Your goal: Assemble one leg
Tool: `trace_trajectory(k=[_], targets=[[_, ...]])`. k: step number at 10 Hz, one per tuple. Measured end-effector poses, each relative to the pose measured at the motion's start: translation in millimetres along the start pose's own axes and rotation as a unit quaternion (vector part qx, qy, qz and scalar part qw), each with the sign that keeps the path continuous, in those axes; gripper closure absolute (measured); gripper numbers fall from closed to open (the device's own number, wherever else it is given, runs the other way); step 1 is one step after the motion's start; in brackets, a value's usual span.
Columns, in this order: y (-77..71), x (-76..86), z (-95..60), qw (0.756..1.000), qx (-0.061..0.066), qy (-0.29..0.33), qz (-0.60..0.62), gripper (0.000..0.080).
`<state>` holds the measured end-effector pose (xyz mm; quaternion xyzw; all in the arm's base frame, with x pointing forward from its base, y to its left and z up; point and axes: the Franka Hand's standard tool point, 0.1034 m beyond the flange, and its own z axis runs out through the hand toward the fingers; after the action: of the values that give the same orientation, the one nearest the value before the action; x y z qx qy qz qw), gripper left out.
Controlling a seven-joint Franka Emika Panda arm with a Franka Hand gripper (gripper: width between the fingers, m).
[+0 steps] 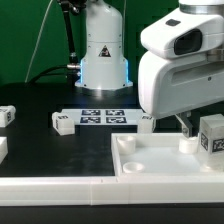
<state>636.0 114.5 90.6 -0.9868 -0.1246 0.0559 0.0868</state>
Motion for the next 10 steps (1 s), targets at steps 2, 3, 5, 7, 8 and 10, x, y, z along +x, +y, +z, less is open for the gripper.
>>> trace_trajectory(k=[2,3,5,7,8,10], targets=[[0.2,-0.1,0.3,1.000,0.000,0.000,0.000,0.0415],[0.7,0.0,0.2,1.000,0.000,0.000,0.000,0.0508],[0.9,-0.1,0.3,1.000,0.000,0.000,0.001,0.0508],[1.0,0.1,0.5,1.000,0.000,0.003,0.016,0.0508],[1.0,-1.7,0.5,0.998,-0.001,0.018,0.052,0.0508],[1.5,-4.5,0.8,0.982,-0.002,0.044,0.184,0.0508]])
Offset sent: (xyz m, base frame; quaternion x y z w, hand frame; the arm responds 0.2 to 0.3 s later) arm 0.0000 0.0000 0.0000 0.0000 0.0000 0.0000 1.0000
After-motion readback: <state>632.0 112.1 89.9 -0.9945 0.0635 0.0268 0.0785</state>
